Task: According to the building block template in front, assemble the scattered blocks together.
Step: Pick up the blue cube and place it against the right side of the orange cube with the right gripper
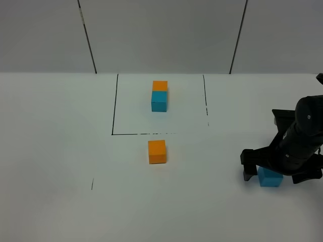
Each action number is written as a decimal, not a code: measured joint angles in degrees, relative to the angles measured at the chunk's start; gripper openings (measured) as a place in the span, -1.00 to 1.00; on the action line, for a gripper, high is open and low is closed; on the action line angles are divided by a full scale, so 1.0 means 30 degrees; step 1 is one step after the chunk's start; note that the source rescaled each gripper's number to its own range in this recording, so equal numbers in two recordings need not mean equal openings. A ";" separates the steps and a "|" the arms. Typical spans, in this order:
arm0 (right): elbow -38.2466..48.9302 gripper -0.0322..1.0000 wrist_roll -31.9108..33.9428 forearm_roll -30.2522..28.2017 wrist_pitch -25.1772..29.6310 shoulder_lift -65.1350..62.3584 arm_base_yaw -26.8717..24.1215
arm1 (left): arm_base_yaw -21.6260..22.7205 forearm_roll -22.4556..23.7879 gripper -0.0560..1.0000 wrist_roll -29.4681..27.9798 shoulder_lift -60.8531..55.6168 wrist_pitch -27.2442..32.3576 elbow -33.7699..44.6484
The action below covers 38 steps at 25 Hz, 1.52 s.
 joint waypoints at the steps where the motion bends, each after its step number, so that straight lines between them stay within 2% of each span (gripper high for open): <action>1: 0.0000 0.90 0.0000 0.0000 -0.0130 0.0148 0.0000 | 0.0000 0.0000 0.39 0.0000 0.0000 0.0000 0.0000; 19: -0.0014 0.85 0.0358 -0.1495 -0.0951 0.0904 0.0000 | 0.0000 0.0000 0.39 0.0000 0.0000 0.0000 0.0000; 38: -0.0037 0.78 0.0414 -0.1808 -0.1304 0.2017 0.0000 | 0.0000 0.0000 0.39 0.0000 0.0000 0.0000 0.0000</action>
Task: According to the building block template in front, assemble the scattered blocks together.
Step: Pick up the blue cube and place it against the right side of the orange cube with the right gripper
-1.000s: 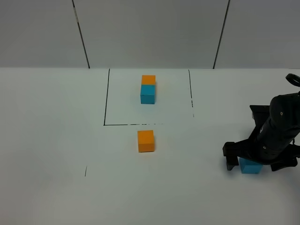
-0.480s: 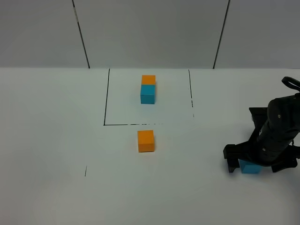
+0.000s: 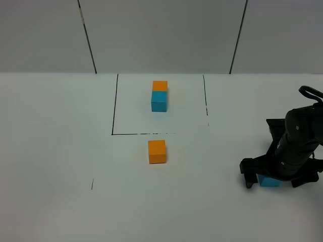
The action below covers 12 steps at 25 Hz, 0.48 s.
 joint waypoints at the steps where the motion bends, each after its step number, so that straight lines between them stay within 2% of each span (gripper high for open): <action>1: 0.0000 0.76 0.0000 -0.0046 0.0000 0.0000 0.0000 | 0.0000 0.0000 0.39 0.0000 0.0000 0.0000 0.0000; 12: -0.0045 0.66 0.0000 -0.0141 -0.0355 0.0141 0.0000 | 0.0000 0.0000 0.39 0.0000 0.0000 0.0000 0.0000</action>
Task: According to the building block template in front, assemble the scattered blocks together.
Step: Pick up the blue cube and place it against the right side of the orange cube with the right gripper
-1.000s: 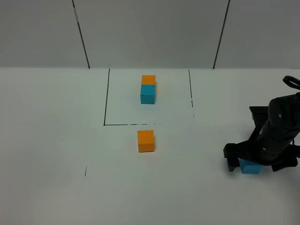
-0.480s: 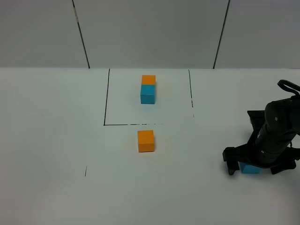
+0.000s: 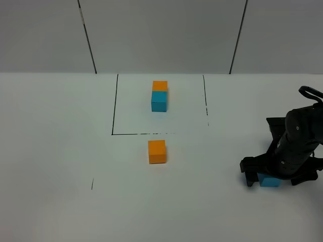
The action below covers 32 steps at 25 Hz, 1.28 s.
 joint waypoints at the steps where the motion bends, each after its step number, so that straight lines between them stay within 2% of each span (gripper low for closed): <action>1: -0.0022 0.66 0.0000 0.0000 0.0038 0.0042 0.0000 | 0.0000 0.0000 0.39 0.0000 0.0000 0.0000 0.0000; 6: -0.0117 0.65 0.0000 0.0000 0.0180 0.0079 0.0000 | 0.0000 0.0000 0.39 0.0000 0.0000 0.0000 0.0000; 9: -0.0117 0.55 0.0000 0.0000 0.0180 0.0079 0.0000 | 0.0000 0.0000 0.39 0.0008 0.0000 0.0000 0.0000; 13: -0.0117 0.27 0.0000 0.0000 0.0143 0.0079 0.0000 | 0.0000 0.0000 0.39 0.0008 0.0000 0.0000 0.0000; 19: -0.0117 -0.29 0.0000 -0.0042 0.0084 0.0079 0.0000 | 0.0000 0.0000 0.39 0.0008 0.0000 0.0000 0.0000; 25: -0.0117 -0.65 0.0000 -0.0058 0.0084 0.0079 0.0000 | 0.0000 0.0000 0.39 0.0008 0.0000 0.0000 0.0000; 28: -0.0117 -0.94 0.0000 -0.0078 0.0084 0.0079 0.0000 | 0.0000 0.0000 0.39 0.0008 0.0000 0.0000 0.0000; 32: -0.0414 -0.93 -0.0062 -0.0192 0.0470 0.0169 0.0000 | 0.0000 0.0000 0.39 0.0008 0.0000 0.0000 0.0000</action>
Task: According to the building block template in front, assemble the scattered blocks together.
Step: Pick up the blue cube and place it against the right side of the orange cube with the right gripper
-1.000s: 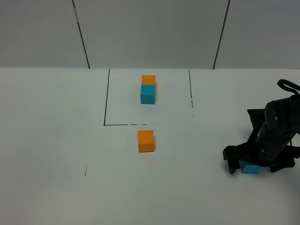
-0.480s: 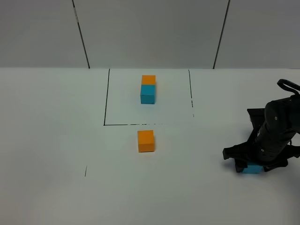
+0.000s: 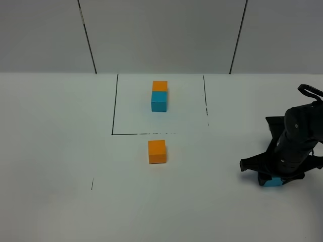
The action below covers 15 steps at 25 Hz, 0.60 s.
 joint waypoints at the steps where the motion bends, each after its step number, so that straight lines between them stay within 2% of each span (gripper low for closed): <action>1: -0.0196 -0.93 -0.0107 -0.0032 0.0216 0.0091 0.0000 | 0.0000 0.0000 0.39 0.0000 0.0000 0.0000 0.0000; 5: -0.1563 -0.93 -0.1243 -0.0227 0.1903 0.0412 0.0000 | 0.0000 0.0000 0.39 0.0000 0.0000 0.0000 0.0000; 8: -0.3125 -0.93 -0.3159 -0.0244 0.3276 0.0455 0.0000 | 0.0000 0.0000 0.39 0.0000 0.0000 0.0000 0.0000; 15: -0.6188 -0.93 -1.1592 0.0727 0.6499 0.0455 0.0085 | 0.0000 0.0000 0.39 0.0000 0.0000 0.0000 0.0000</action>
